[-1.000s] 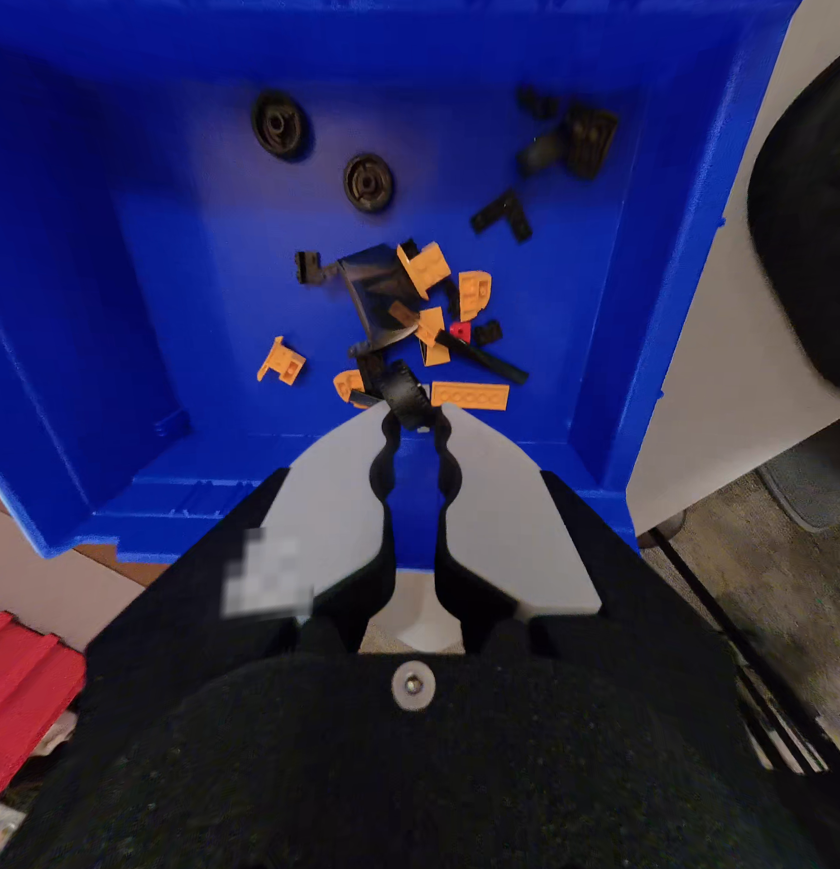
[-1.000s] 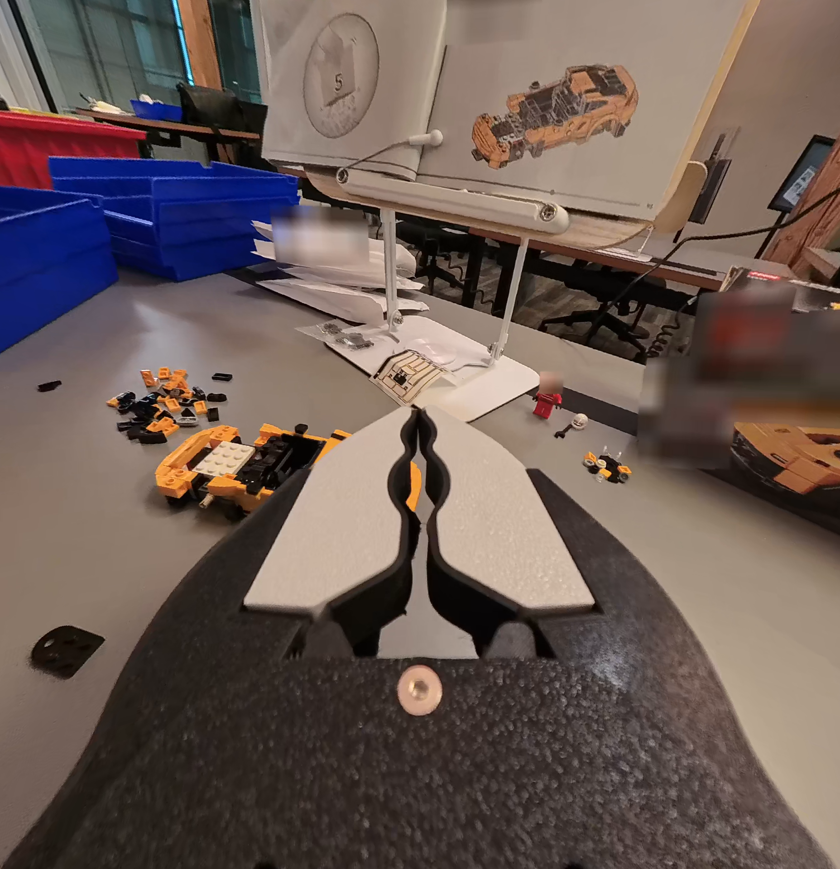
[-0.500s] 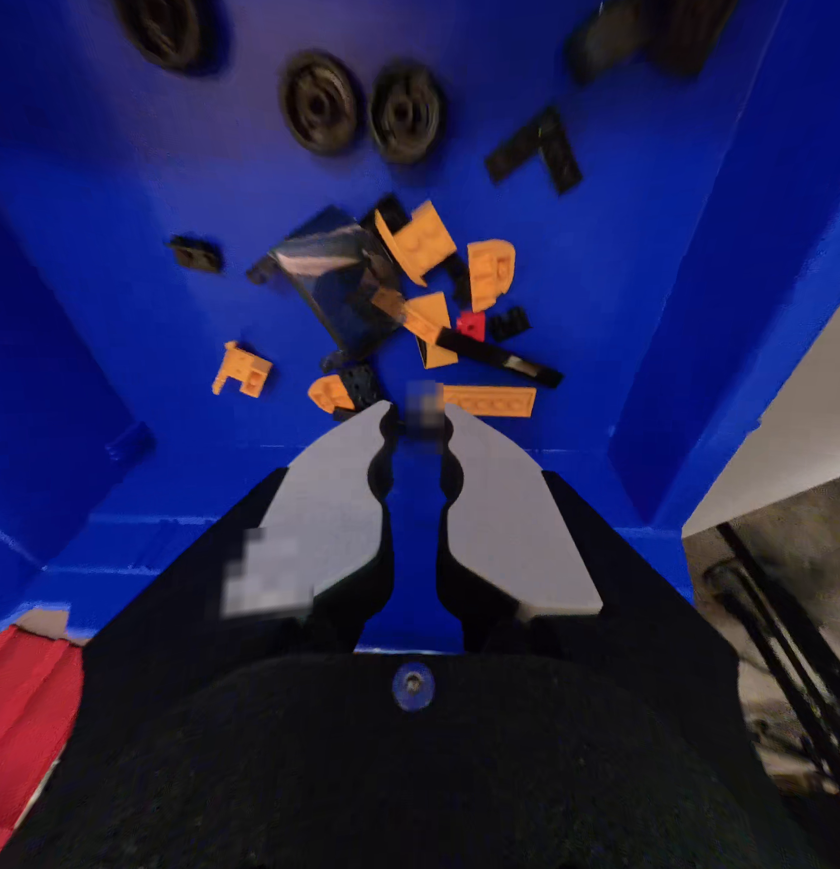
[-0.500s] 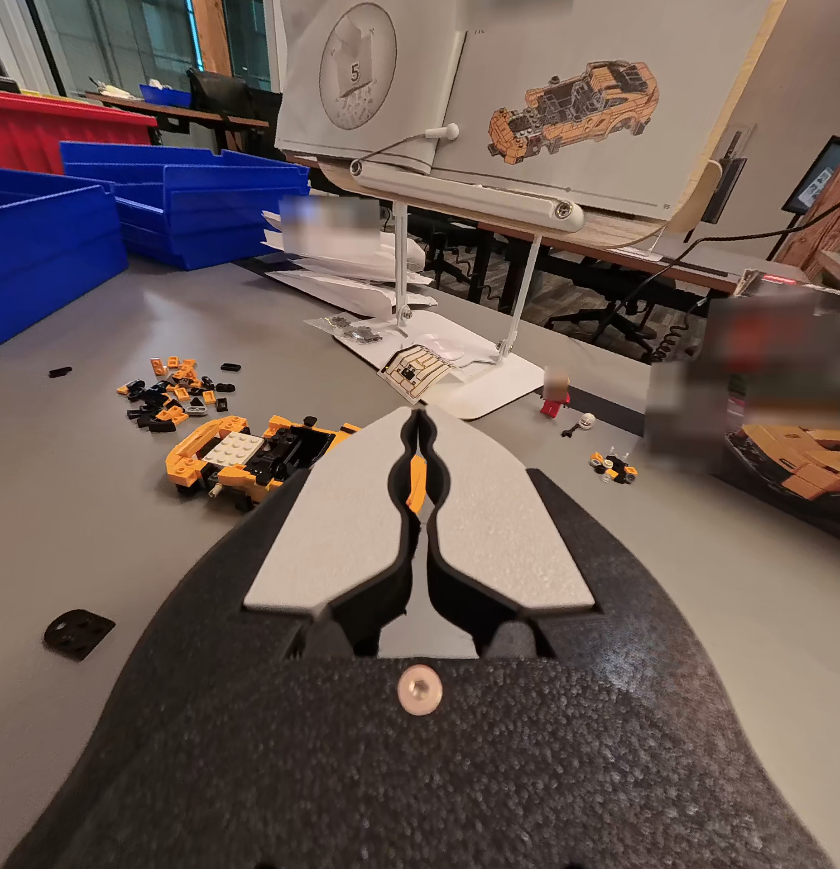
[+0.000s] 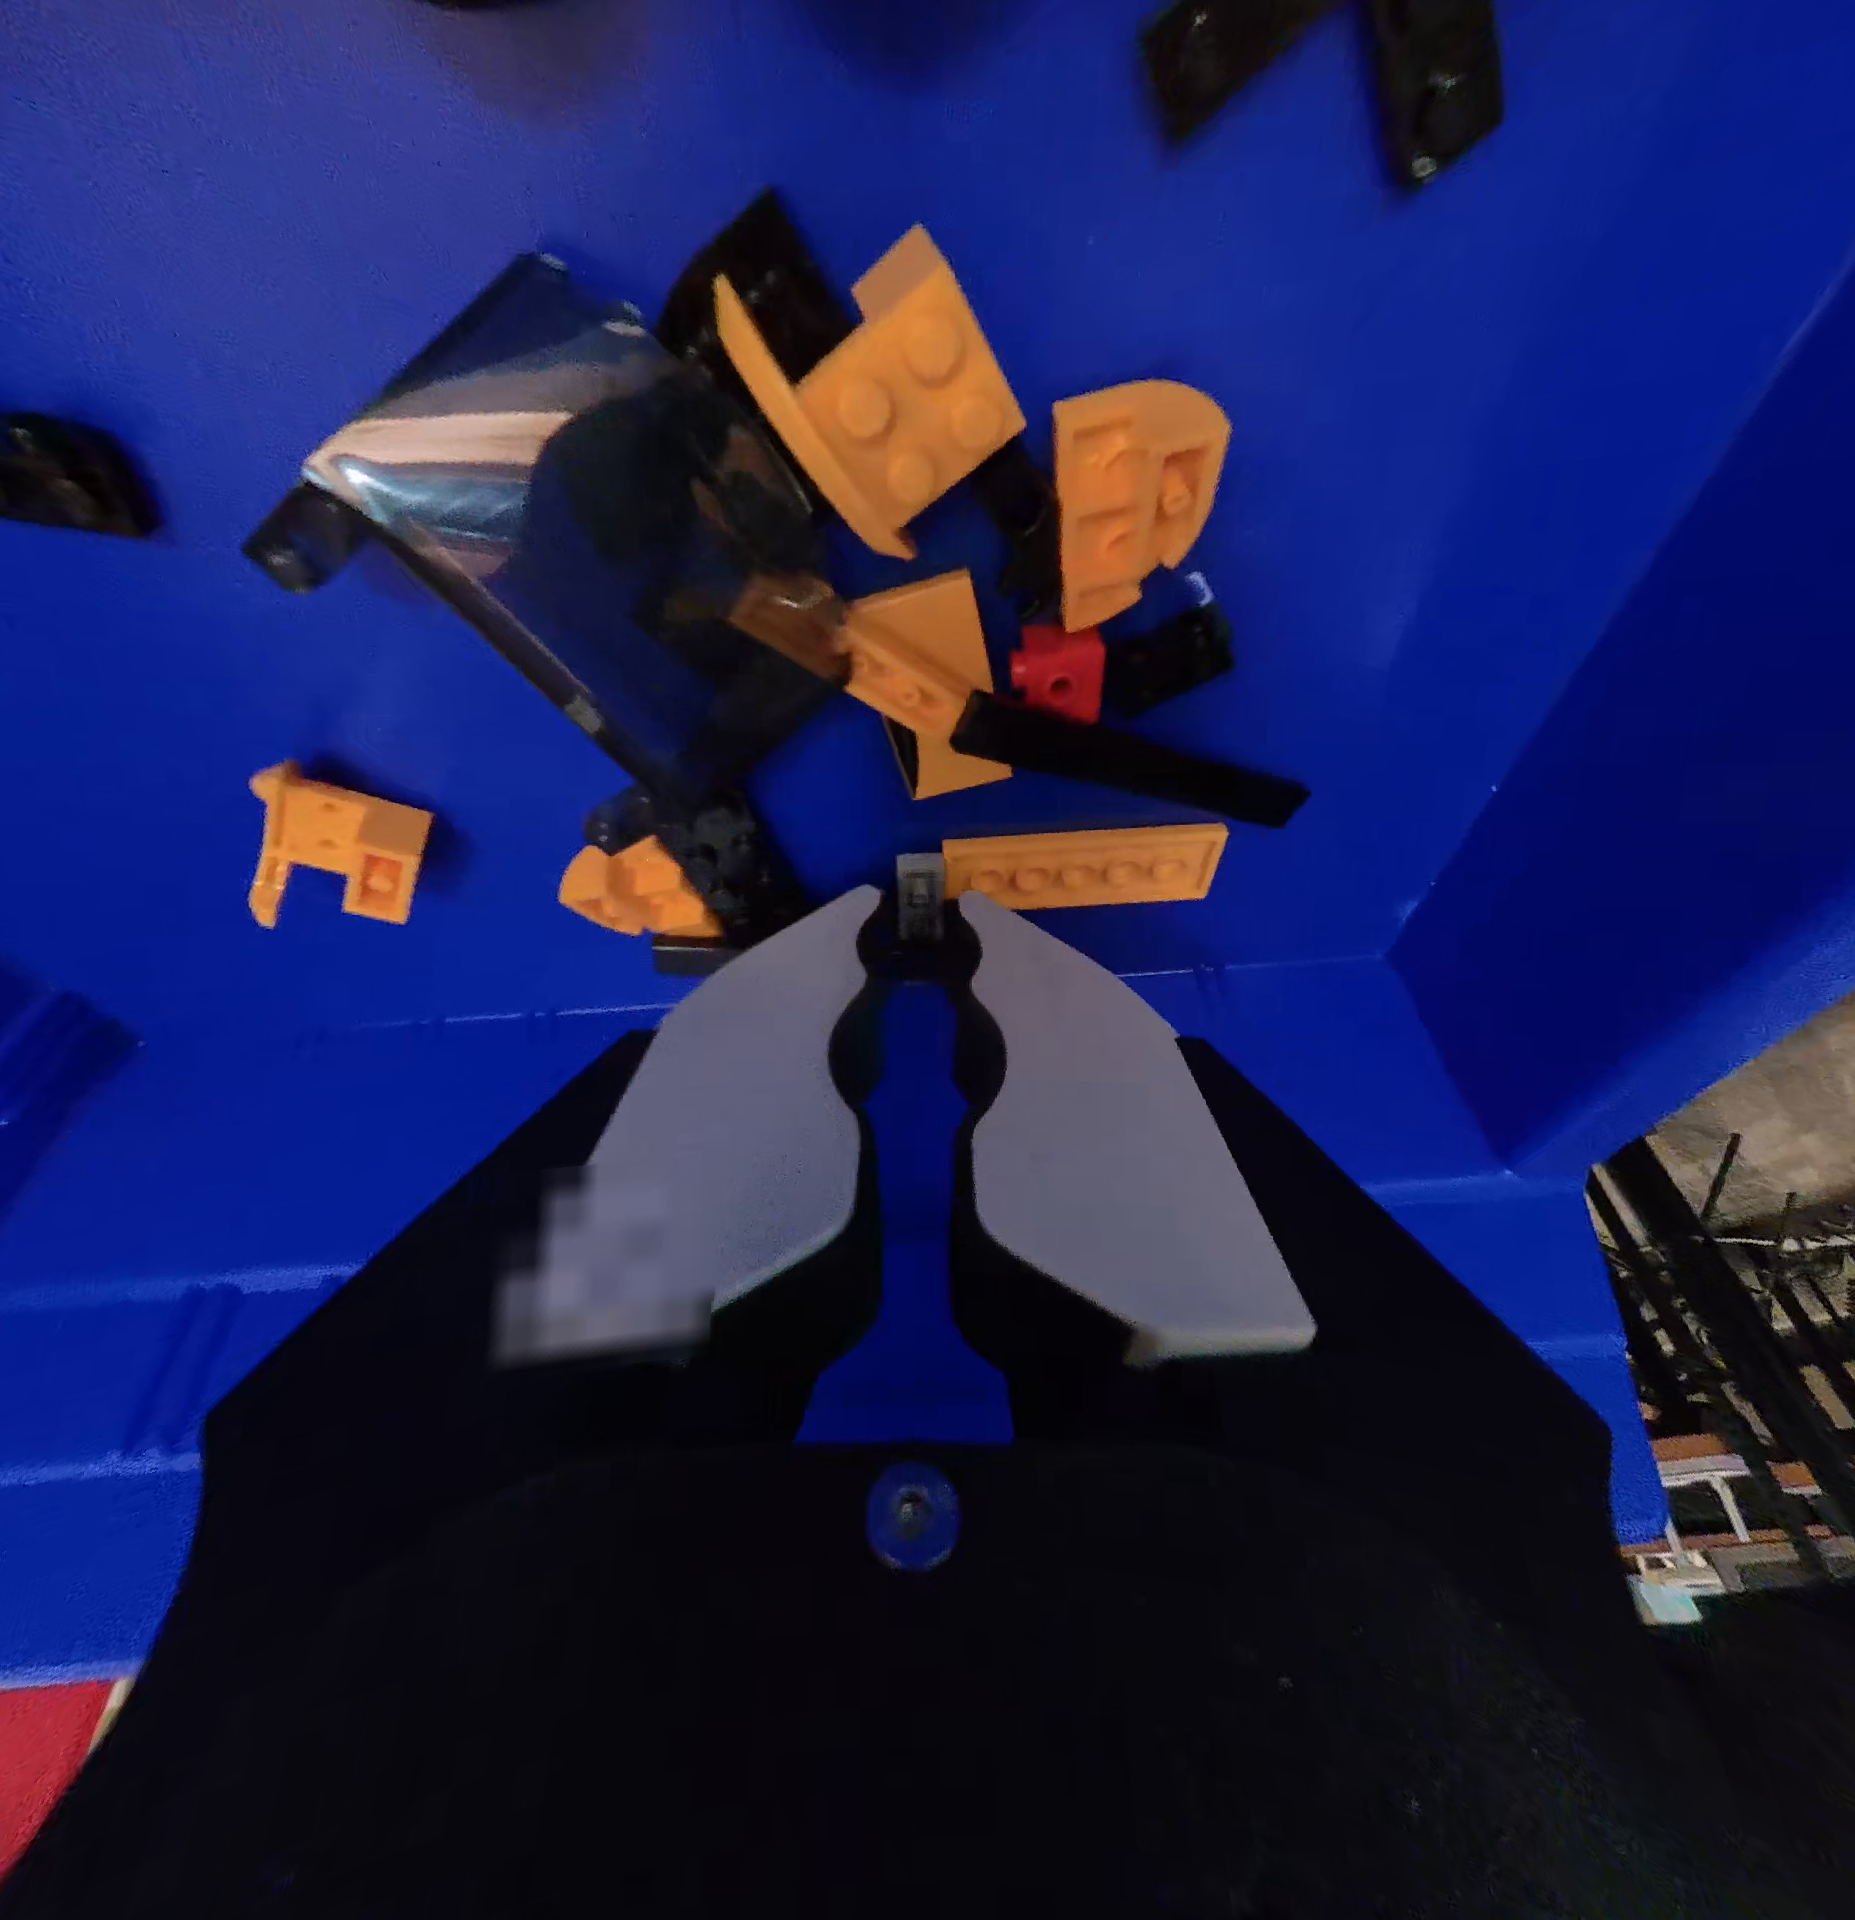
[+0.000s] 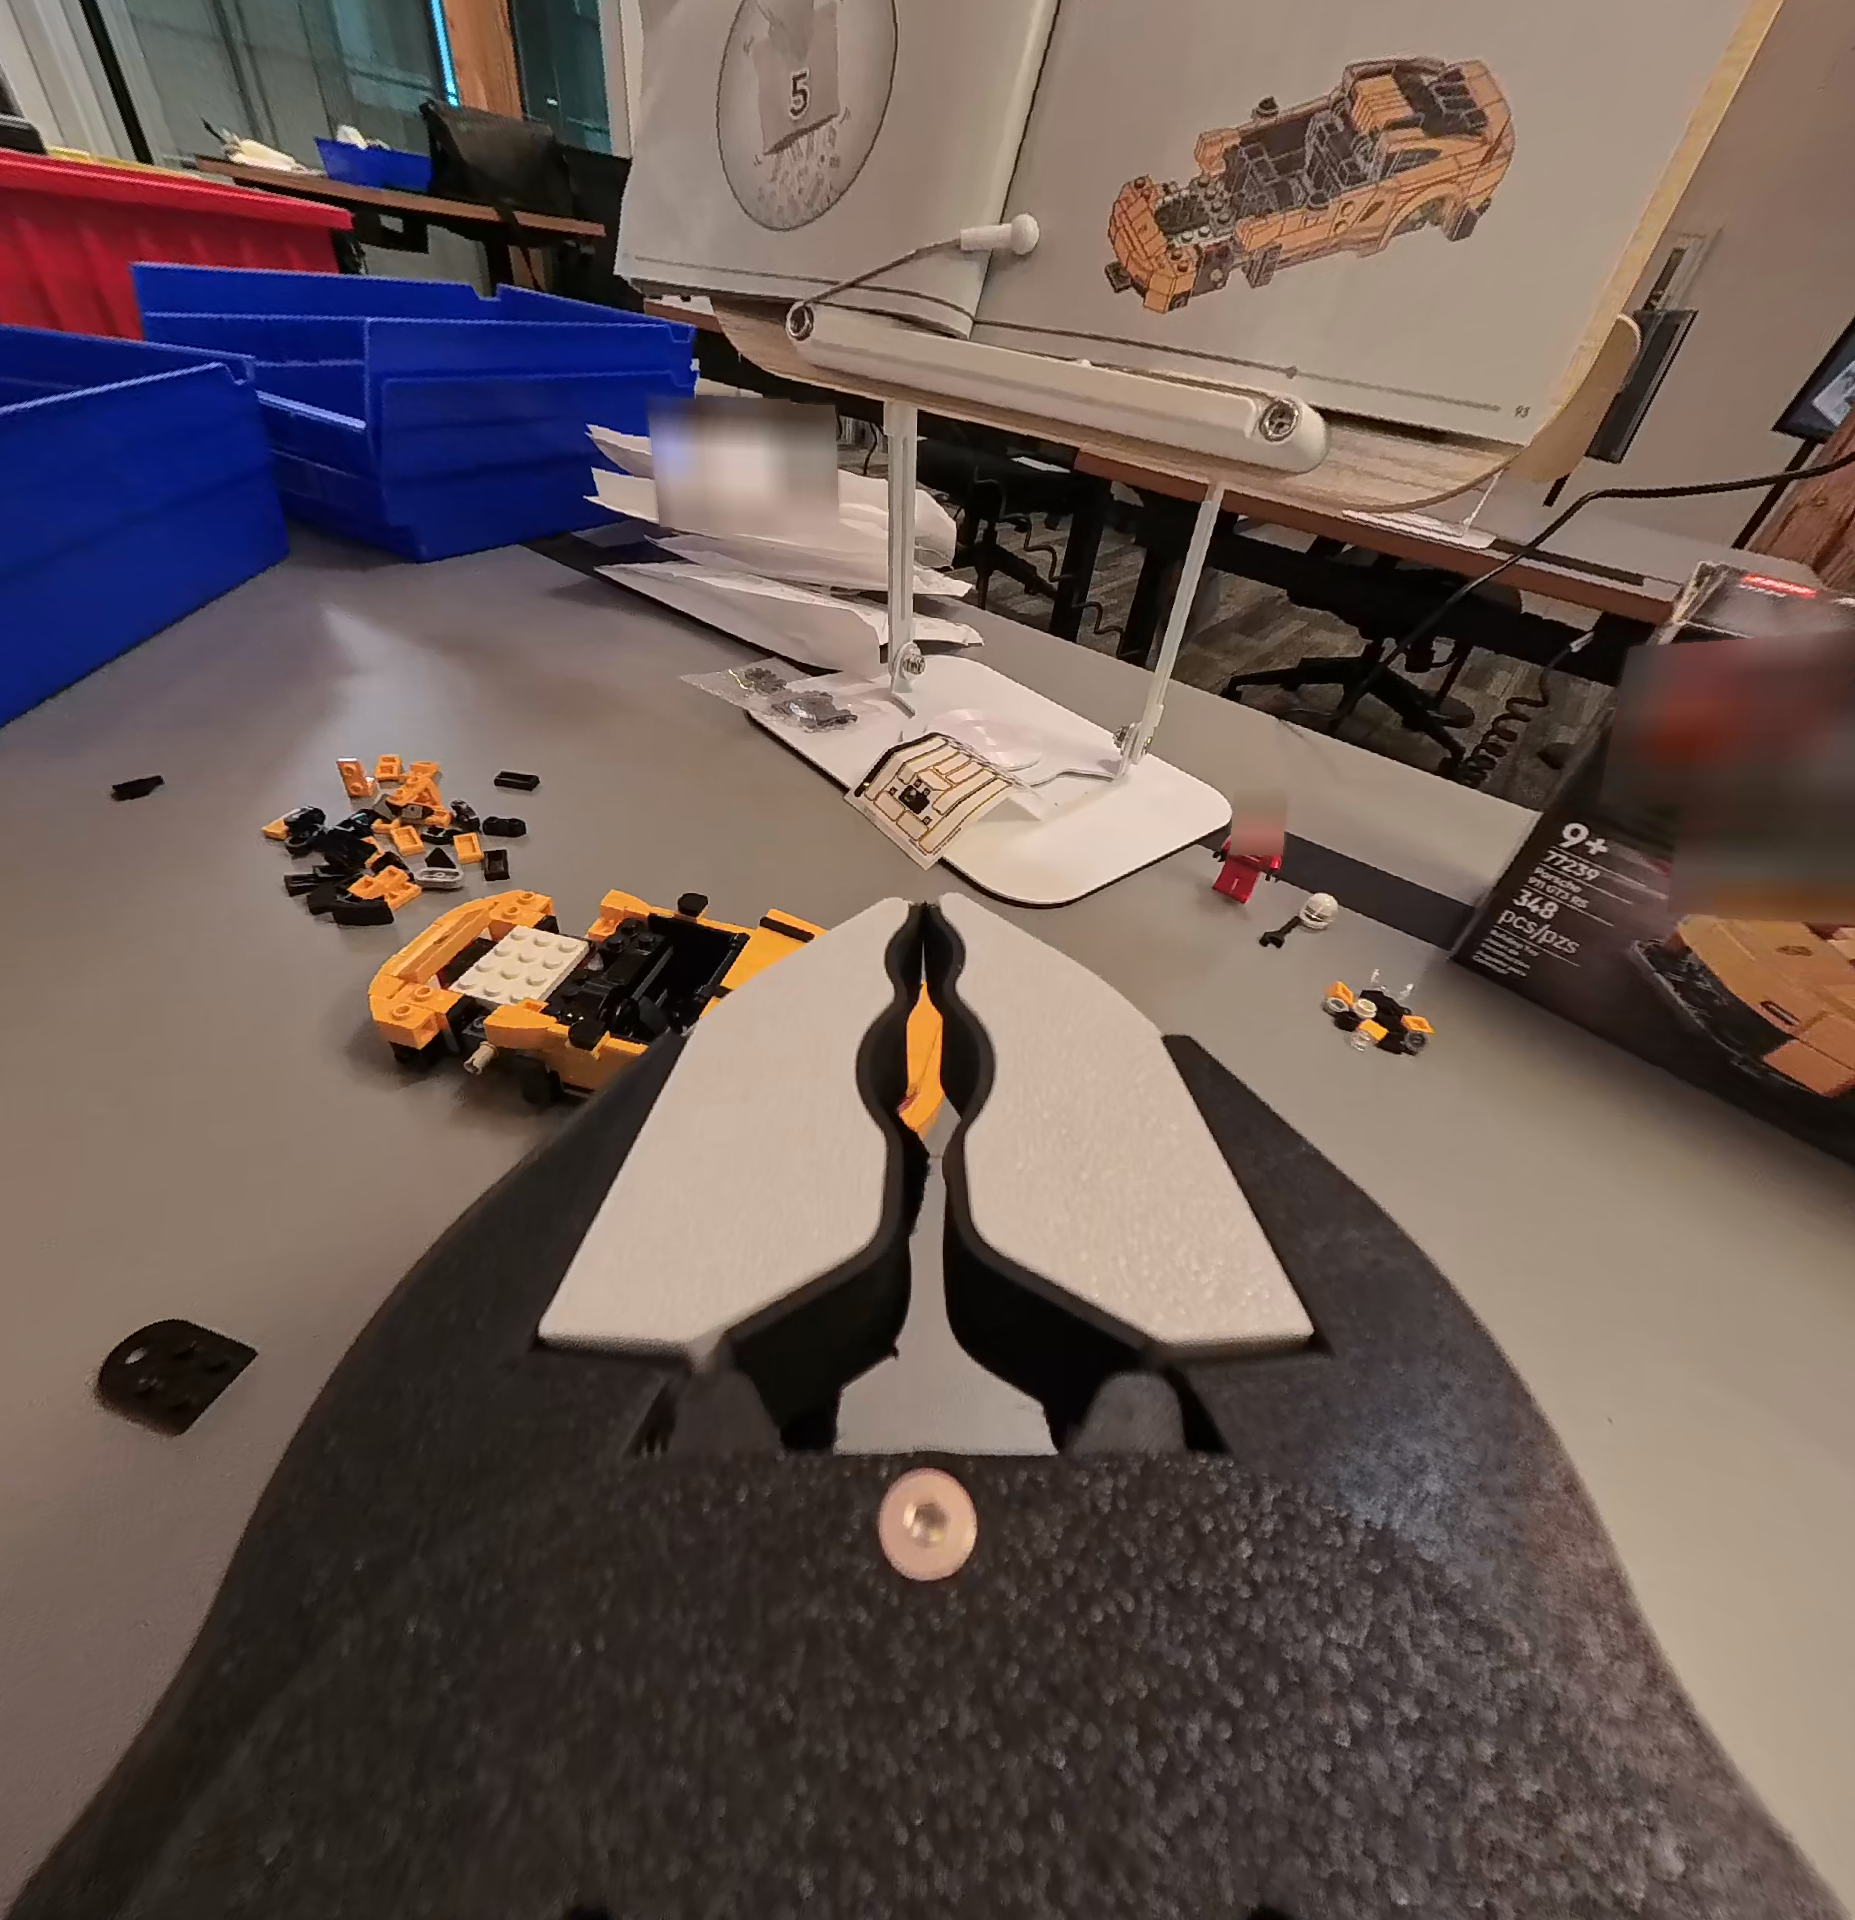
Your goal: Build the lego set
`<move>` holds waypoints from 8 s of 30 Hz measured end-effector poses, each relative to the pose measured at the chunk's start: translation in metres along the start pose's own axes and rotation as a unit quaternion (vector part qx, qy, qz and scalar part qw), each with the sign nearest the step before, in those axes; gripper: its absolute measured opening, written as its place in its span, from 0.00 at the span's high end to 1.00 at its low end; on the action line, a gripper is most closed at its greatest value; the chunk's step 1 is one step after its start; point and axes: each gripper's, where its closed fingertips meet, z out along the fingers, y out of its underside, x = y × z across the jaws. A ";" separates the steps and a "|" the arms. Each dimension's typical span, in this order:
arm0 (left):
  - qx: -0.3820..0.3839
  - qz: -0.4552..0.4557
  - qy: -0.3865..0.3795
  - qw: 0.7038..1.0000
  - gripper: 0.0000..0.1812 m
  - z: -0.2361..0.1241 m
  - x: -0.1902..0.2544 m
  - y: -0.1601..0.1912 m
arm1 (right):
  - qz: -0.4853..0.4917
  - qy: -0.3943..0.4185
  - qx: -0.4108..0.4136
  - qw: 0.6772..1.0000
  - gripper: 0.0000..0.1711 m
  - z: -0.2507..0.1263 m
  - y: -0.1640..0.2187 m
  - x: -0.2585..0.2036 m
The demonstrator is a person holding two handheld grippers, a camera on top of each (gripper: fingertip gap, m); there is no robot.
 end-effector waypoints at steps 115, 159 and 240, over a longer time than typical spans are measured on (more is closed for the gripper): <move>0.486 0.329 0.086 0.805 0.92 -0.093 0.330 -0.346 | -0.199 -0.385 -0.341 0.834 0.95 -0.046 0.093 -0.142; 0.491 0.332 0.046 0.804 0.98 -0.100 0.324 -0.342 | -0.201 -0.347 -0.267 0.876 0.98 -0.025 0.076 -0.140; 0.509 0.290 0.040 0.810 0.96 -0.102 0.300 -0.346 | -0.216 -0.420 -0.349 0.809 0.81 -0.038 0.091 -0.149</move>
